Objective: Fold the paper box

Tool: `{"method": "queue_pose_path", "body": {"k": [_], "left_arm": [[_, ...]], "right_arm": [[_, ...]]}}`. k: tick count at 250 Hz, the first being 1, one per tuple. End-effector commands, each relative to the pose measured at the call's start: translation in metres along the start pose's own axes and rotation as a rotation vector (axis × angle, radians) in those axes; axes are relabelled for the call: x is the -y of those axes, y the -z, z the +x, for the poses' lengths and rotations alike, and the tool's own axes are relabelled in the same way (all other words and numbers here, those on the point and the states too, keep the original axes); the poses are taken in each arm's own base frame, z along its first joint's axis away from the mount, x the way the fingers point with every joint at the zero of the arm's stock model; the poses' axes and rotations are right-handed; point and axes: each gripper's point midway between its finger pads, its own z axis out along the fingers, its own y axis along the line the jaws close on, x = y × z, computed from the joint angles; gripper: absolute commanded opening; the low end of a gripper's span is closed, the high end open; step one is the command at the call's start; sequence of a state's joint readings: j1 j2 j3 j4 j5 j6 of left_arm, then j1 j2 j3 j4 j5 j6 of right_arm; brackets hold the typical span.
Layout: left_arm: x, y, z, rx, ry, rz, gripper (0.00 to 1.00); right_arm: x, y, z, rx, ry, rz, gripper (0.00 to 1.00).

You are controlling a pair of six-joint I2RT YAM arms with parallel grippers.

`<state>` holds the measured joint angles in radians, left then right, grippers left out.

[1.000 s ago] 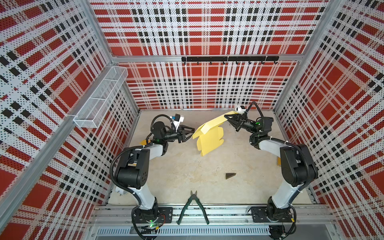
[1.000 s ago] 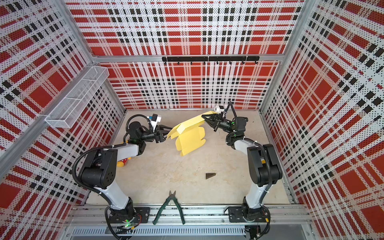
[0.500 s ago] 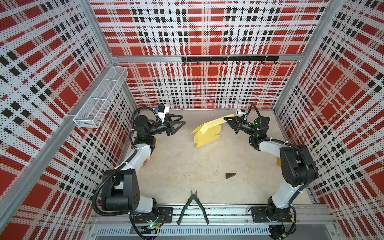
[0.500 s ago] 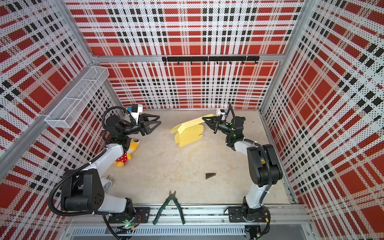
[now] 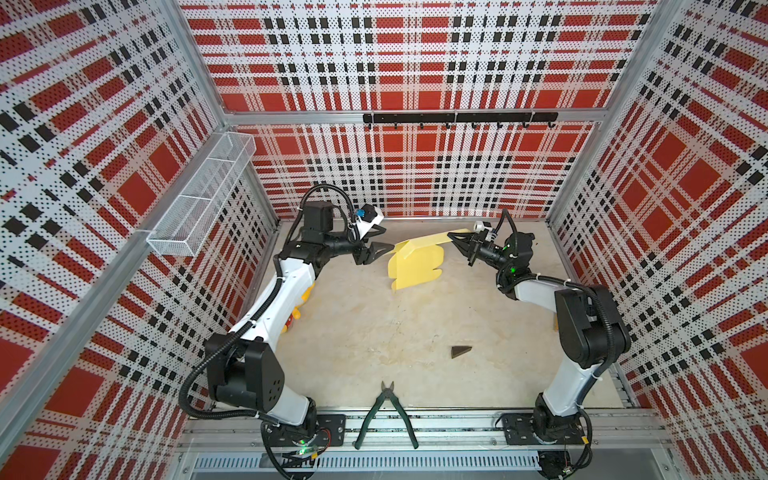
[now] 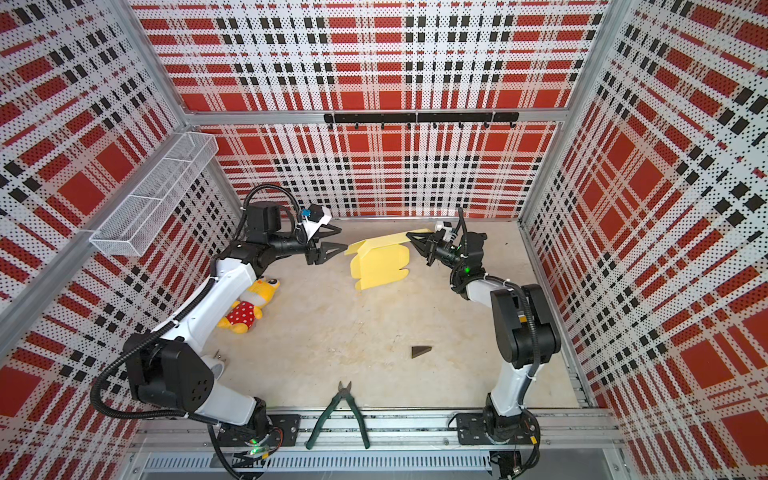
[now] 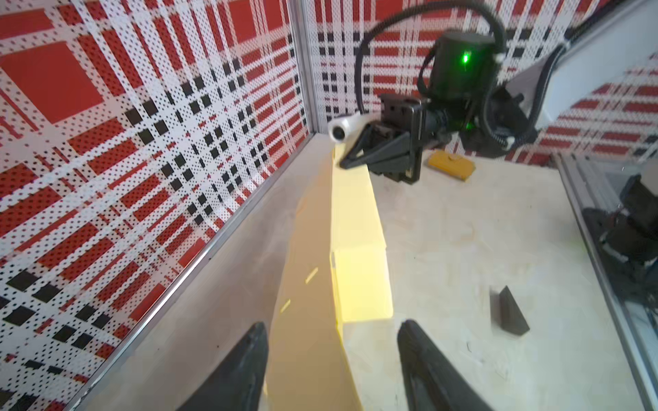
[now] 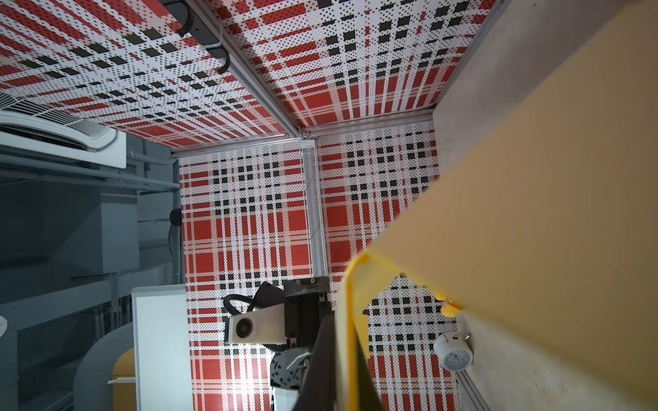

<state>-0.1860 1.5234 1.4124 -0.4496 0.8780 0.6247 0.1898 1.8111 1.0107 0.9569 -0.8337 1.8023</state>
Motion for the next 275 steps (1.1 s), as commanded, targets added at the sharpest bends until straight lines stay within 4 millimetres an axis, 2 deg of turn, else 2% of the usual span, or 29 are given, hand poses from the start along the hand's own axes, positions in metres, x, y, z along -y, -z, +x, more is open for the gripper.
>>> {"method": "queue_pose_path", "body": {"k": [1, 30, 51, 104, 117, 153, 195, 212, 242, 275], "left_arm": [[0.024, 0.015, 0.02, -0.168, -0.118, 0.051, 0.62], [0.031, 0.009, 0.031, -0.27, -0.183, 0.043, 0.62], [0.034, 0.002, 0.032, -0.283, -0.202, 0.049, 0.64], [0.002, -0.018, 0.026, -0.235, -0.128, -0.059, 0.65], [-0.004, -0.02, 0.024, -0.226, -0.122, -0.084, 0.63], [-0.014, -0.024, 0.025, -0.237, -0.141, -0.129, 0.51], [-0.013, -0.026, 0.029, -0.251, -0.165, -0.124, 0.38], [-0.014, -0.027, 0.026, -0.243, -0.17, -0.129, 0.3], [-0.018, -0.028, 0.022, -0.23, -0.165, -0.138, 0.21], [-0.022, -0.027, 0.015, -0.222, -0.164, -0.155, 0.08]], "right_arm": [[-0.014, -0.004, -0.01, 0.031, 0.028, -0.036, 0.0], [-0.02, -0.007, -0.007, 0.021, 0.049, -0.029, 0.0], [-0.023, -0.006, -0.005, 0.017, 0.055, -0.026, 0.0], [-0.028, -0.004, 0.004, 0.006, 0.065, -0.027, 0.0], [-0.029, -0.004, 0.006, 0.0, 0.067, -0.023, 0.0], [-0.031, -0.002, 0.009, 0.0, 0.069, -0.025, 0.0], [-0.037, -0.004, 0.014, -0.013, 0.078, -0.031, 0.0], [-0.038, -0.004, 0.014, -0.017, 0.08, -0.031, 0.0], [-0.041, -0.003, 0.016, -0.02, 0.087, -0.035, 0.0], [-0.052, -0.002, 0.019, -0.029, 0.11, -0.074, 0.0]]}}
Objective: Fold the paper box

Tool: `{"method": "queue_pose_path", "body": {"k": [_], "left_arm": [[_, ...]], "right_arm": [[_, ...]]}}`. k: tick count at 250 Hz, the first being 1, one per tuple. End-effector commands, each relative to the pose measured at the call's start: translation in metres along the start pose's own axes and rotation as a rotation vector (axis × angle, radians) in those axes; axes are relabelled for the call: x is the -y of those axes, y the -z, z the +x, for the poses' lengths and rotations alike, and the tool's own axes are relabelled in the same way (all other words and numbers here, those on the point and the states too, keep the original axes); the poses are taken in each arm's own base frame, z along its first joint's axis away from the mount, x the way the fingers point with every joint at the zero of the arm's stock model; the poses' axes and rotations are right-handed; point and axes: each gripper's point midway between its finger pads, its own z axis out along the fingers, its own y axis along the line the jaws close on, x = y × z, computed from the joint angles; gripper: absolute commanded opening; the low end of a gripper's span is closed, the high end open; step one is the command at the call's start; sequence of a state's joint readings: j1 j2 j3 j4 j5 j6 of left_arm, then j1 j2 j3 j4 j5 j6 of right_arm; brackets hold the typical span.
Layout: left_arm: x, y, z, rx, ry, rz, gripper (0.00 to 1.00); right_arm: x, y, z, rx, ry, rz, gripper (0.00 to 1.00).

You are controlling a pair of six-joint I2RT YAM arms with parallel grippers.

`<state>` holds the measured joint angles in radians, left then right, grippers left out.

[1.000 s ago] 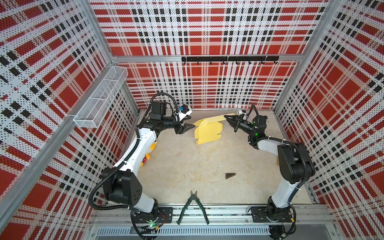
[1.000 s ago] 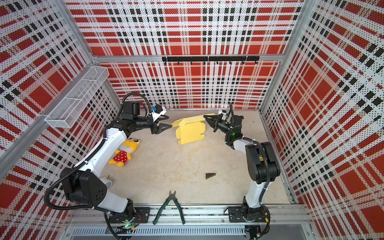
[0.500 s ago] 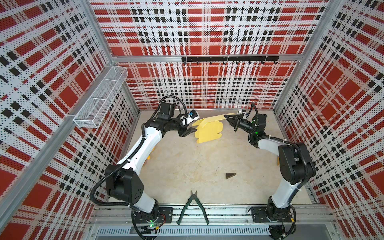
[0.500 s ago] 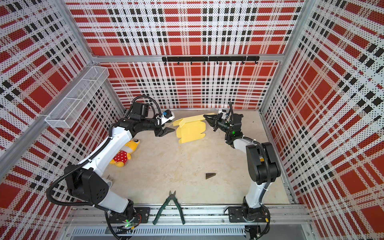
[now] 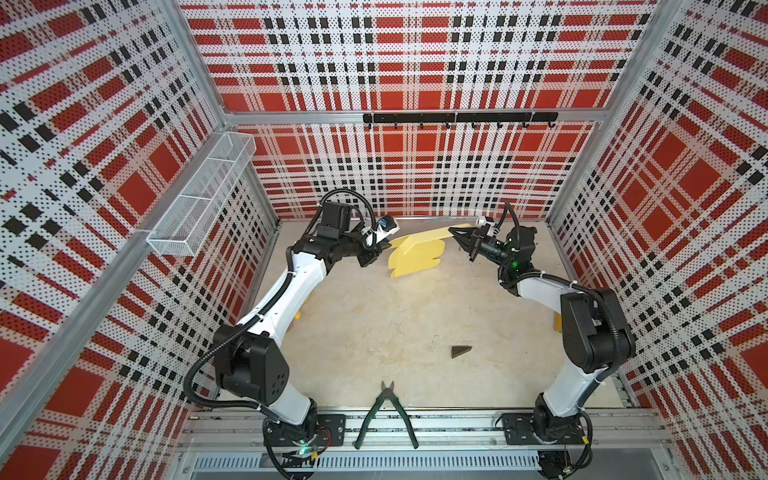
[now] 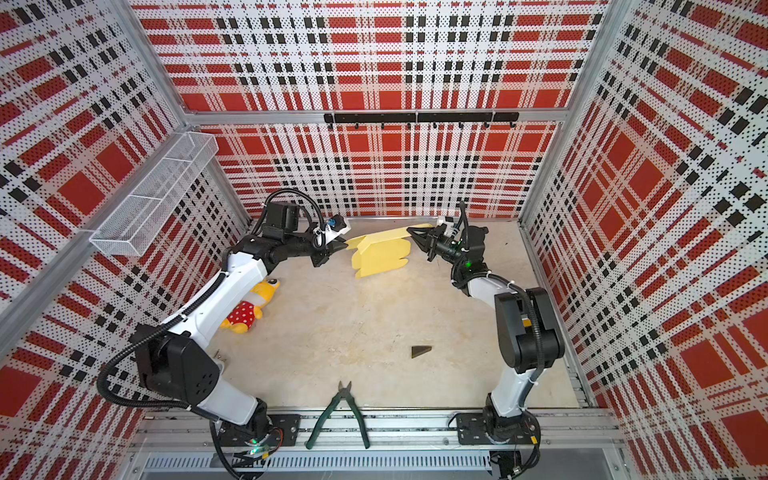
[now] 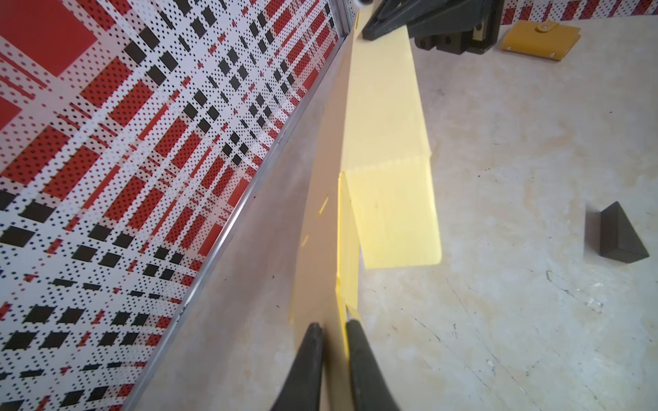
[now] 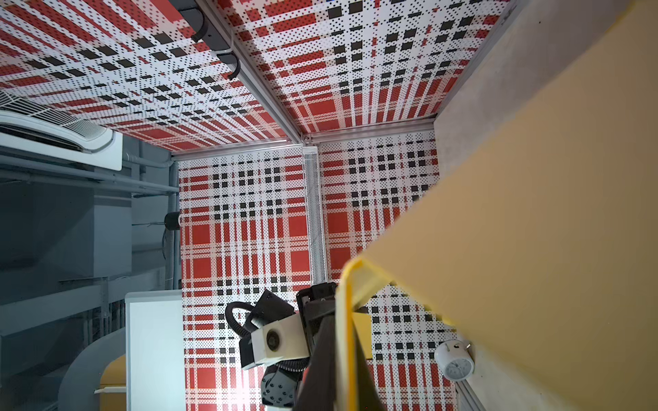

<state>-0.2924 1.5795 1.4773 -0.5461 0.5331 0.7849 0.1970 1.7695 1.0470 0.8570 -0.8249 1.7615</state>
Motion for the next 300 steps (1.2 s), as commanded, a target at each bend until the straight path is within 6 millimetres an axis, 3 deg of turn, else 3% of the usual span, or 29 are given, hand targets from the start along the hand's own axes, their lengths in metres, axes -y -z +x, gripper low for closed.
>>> {"method": "queue_pose_path", "body": {"k": [1, 23, 56, 79, 98, 128, 165, 194, 216, 300], "left_arm": [[-0.011, 0.002, -0.013, 0.024, -0.01, -0.031, 0.08], [-0.014, 0.004, -0.018, 0.033, -0.005, -0.041, 0.03], [-0.019, 0.01, -0.029, 0.053, 0.018, -0.054, 0.0], [-0.023, 0.019, -0.041, 0.085, 0.054, -0.052, 0.0], [-0.028, 0.028, -0.054, 0.12, 0.083, -0.049, 0.0], [-0.029, 0.042, -0.07, 0.141, 0.086, -0.036, 0.0], [-0.03, 0.064, -0.095, 0.201, 0.154, -0.006, 0.0], [-0.032, 0.077, -0.108, 0.232, 0.211, 0.0, 0.0], [-0.027, 0.086, -0.117, 0.246, 0.237, 0.017, 0.0], [-0.011, 0.102, -0.131, 0.296, 0.275, 0.095, 0.0]], "right_arm": [[-0.038, 0.002, 0.015, -0.032, 0.088, -0.09, 0.0], [-0.042, 0.002, 0.016, -0.04, 0.096, -0.116, 0.0], [-0.051, 0.008, 0.015, -0.033, 0.126, -0.159, 0.26], [-0.06, 0.021, 0.011, -0.002, 0.172, -0.198, 0.51], [-0.067, 0.034, 0.009, 0.027, 0.224, -0.227, 0.63], [-0.08, 0.062, 0.013, 0.112, 0.407, -0.285, 0.75], [-0.09, 0.092, 0.023, 0.22, 0.705, -0.299, 0.79], [-0.103, 0.11, 0.044, 0.291, 1.005, -0.322, 0.82], [-0.102, 0.121, 0.053, 0.353, 1.178, -0.302, 0.84], [-0.094, 0.112, 0.038, 0.354, 1.308, -0.262, 0.86]]}}
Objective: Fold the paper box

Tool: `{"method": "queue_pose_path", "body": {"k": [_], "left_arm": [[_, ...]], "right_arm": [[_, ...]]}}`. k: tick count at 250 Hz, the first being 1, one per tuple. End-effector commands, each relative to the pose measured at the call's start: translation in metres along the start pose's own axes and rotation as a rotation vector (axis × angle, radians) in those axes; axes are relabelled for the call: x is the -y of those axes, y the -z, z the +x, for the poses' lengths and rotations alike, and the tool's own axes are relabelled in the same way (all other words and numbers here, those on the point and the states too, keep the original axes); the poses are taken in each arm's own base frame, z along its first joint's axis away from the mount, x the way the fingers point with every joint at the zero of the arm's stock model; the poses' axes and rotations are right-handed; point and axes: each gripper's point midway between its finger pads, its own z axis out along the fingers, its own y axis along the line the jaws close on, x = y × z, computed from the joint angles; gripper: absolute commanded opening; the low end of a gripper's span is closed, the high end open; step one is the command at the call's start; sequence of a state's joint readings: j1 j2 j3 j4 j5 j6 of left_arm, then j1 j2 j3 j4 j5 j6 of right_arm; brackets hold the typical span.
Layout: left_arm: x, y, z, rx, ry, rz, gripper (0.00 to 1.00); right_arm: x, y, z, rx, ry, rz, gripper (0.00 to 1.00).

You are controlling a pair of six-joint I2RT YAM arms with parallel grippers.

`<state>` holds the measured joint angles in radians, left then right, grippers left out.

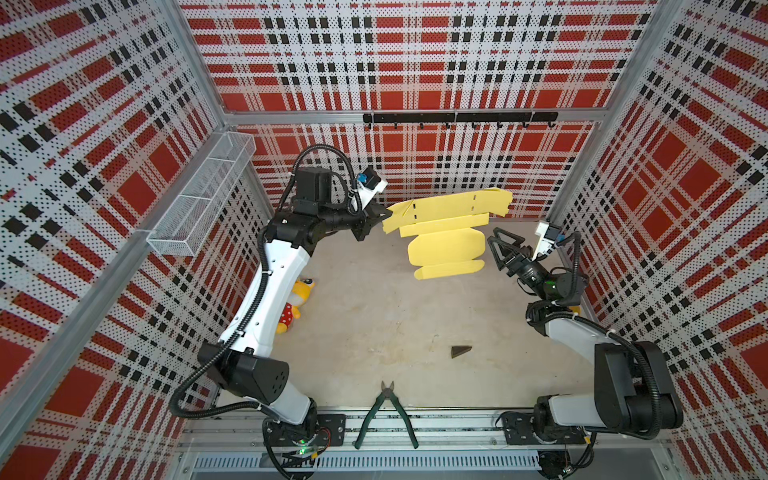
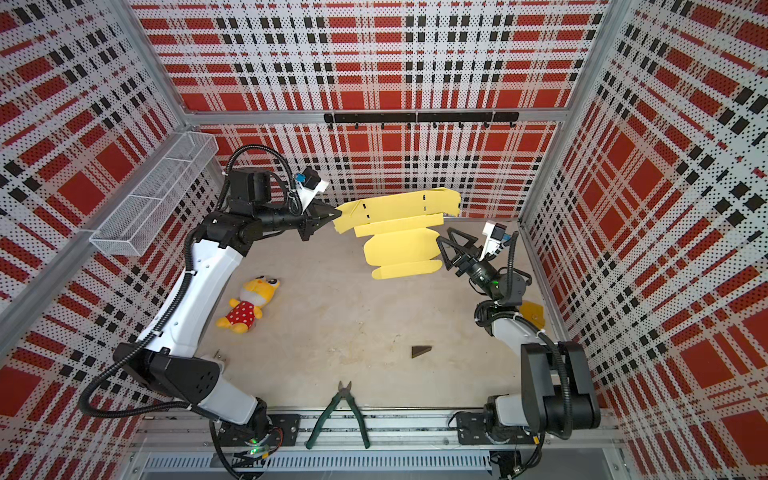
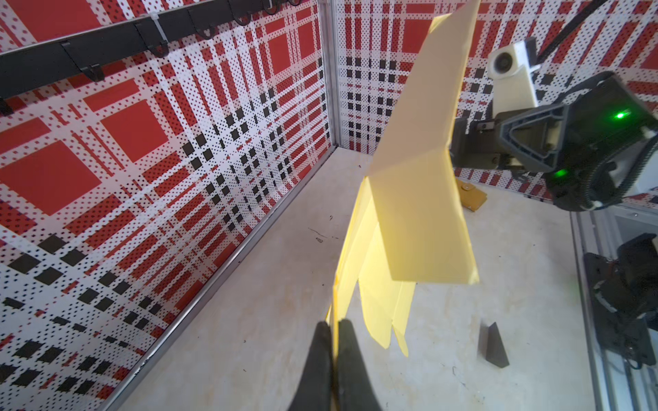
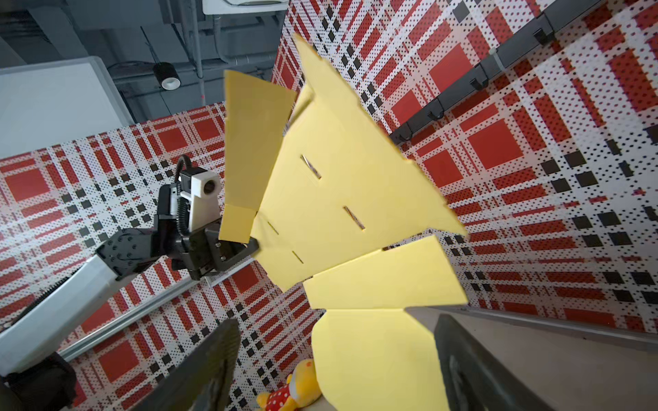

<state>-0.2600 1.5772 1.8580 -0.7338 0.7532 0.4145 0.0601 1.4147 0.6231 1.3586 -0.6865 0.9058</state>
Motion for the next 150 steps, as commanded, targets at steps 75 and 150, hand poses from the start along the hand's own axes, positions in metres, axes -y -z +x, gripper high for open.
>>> {"method": "queue_pose_path", "body": {"k": [75, 150], "left_arm": [[0.023, 0.015, -0.021, 0.059, 0.011, 0.078, 0.0], [0.027, 0.012, -0.018, 0.057, 0.023, 0.1, 0.0]], "right_arm": [[-0.025, -0.026, -0.013, -0.064, 0.147, -0.187, 0.84], [-0.038, -0.042, -0.019, -0.09, 0.13, -0.261, 0.55]]}}
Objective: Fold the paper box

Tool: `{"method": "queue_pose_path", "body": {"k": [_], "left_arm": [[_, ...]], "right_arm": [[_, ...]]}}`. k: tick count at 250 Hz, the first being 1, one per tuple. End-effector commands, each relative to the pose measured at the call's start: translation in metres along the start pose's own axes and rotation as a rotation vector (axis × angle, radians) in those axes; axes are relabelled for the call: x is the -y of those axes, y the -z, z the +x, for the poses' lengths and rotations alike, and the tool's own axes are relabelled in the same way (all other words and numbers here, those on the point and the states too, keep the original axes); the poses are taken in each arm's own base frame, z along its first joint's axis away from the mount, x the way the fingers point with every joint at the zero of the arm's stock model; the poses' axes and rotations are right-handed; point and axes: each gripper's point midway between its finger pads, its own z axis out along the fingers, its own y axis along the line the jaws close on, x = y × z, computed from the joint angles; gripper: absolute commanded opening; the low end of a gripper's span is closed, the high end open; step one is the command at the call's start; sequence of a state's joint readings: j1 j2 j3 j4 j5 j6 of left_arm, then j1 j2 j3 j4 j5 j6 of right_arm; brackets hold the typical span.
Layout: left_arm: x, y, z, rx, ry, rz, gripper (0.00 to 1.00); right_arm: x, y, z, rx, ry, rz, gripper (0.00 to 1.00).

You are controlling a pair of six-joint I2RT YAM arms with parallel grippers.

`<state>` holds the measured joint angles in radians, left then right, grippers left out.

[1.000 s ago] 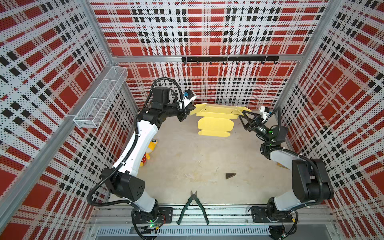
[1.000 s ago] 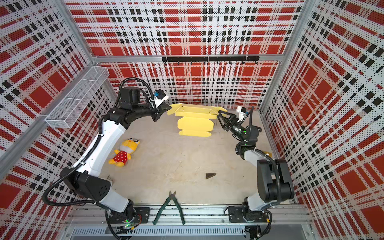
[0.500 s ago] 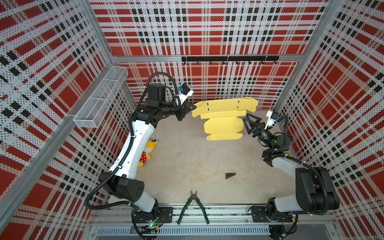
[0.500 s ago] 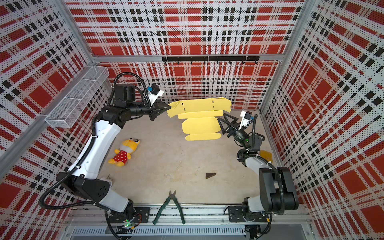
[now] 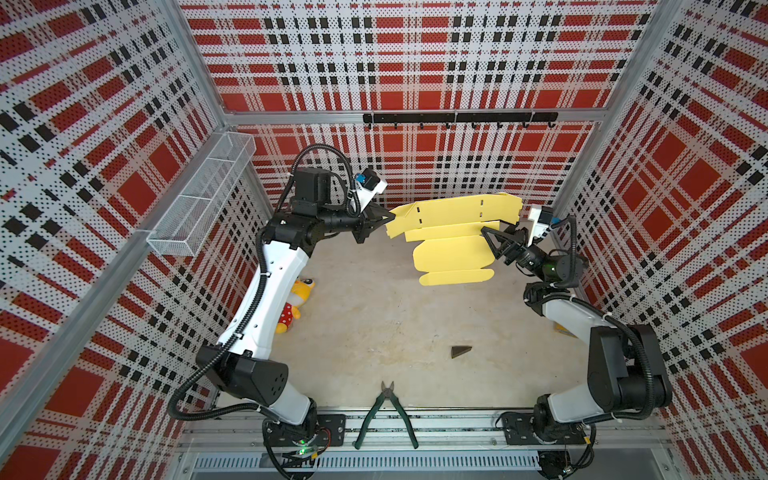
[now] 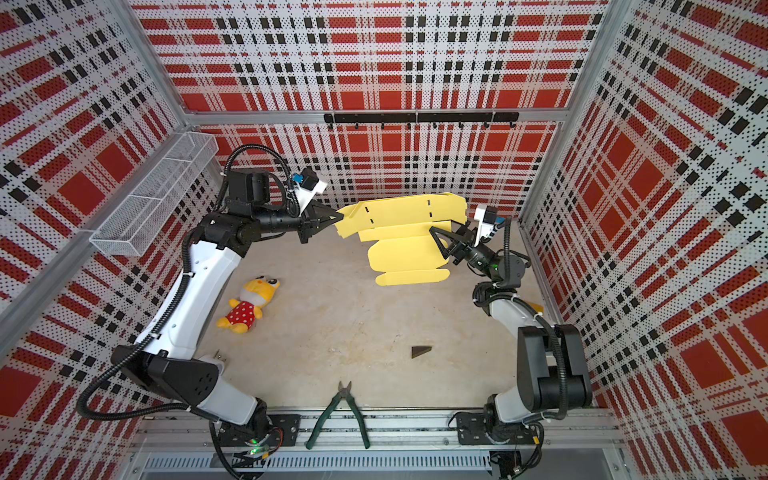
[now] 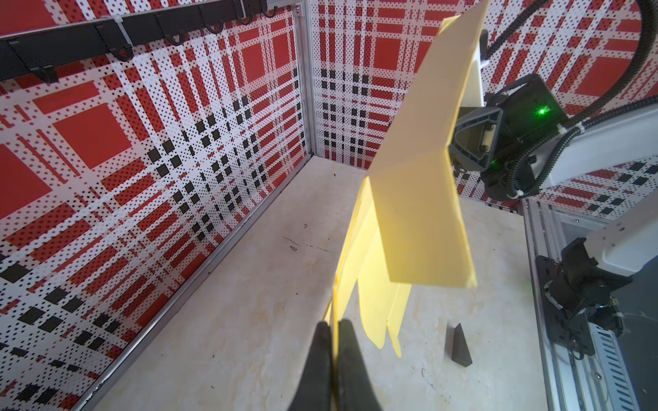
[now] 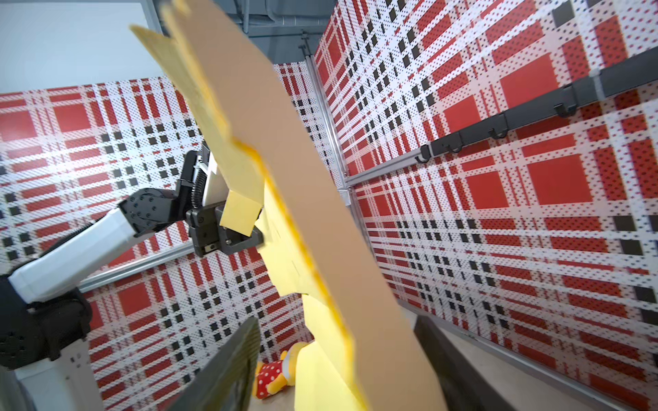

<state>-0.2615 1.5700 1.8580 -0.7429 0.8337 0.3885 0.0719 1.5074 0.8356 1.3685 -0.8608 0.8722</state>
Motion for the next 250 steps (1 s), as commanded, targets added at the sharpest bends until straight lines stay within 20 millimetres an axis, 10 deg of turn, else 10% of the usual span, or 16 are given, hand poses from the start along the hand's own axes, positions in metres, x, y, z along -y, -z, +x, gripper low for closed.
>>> {"method": "queue_pose_path", "body": {"k": [1, 87, 192, 250], "left_arm": [[0.012, 0.008, -0.012, 0.026, -0.004, 0.024, 0.0], [0.01, 0.008, -0.011, 0.031, 0.014, 0.027, 0.0], [-0.058, 0.075, 0.003, 0.084, 0.108, -0.211, 0.39], [-0.063, 0.049, 0.043, 0.296, 0.383, -0.048, 0.45]], "right_arm": [[-0.01, -0.008, -0.006, -0.006, 0.012, -0.07, 0.54], [-0.015, -0.017, -0.013, -0.015, 0.022, -0.11, 0.0], [-0.008, -0.018, -0.027, -0.032, -0.105, -0.118, 0.0], [-0.011, -0.035, -0.057, -0.01, -0.367, -0.157, 0.0]]}}
